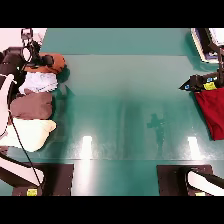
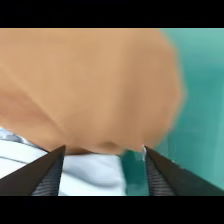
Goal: Fold the shirts.
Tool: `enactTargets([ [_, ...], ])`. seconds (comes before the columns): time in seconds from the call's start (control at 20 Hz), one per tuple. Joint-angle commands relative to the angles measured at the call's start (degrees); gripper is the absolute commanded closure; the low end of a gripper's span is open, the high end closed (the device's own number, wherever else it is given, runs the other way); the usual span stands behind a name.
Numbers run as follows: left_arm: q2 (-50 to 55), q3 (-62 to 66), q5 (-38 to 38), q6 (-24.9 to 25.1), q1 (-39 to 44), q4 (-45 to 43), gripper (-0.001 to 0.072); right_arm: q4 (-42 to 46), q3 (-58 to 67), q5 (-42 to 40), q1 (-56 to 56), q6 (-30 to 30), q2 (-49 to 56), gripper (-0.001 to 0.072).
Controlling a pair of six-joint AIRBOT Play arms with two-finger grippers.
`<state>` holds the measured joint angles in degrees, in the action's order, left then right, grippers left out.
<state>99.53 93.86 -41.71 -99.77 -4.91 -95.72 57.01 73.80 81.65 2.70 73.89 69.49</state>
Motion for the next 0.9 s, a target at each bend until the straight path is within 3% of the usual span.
enactTargets([
  [0.0,4.24,0.17,4.68,-0.28,-1.55,0.42,0.0127,-0.02,0.02,0.04,-0.04,0.0,0.02,0.0696],
  [0.1,5.14,0.17,6.84,-0.28,-1.55,0.59,0.0165,-0.04,0.02,0.15,-0.04,0.02,0.02,0.0696],
  [0.35,5.42,0.76,4.94,-0.28,-1.55,0.61,0.0683,-0.04,0.02,1.05,-0.04,0.02,0.02,0.0696],
  [0.55,4.96,10.67,-8.35,-0.26,-1.55,1.29,0.0684,-0.04,0.07,0.66,-0.04,0.0,0.02,0.0696],
  [0.85,-13.62,24.13,-10.45,7.87,3.1,1.64,0.0685,-6.49,3.96,-7.15,-0.22,0.0,-3.19,0.0696],
])
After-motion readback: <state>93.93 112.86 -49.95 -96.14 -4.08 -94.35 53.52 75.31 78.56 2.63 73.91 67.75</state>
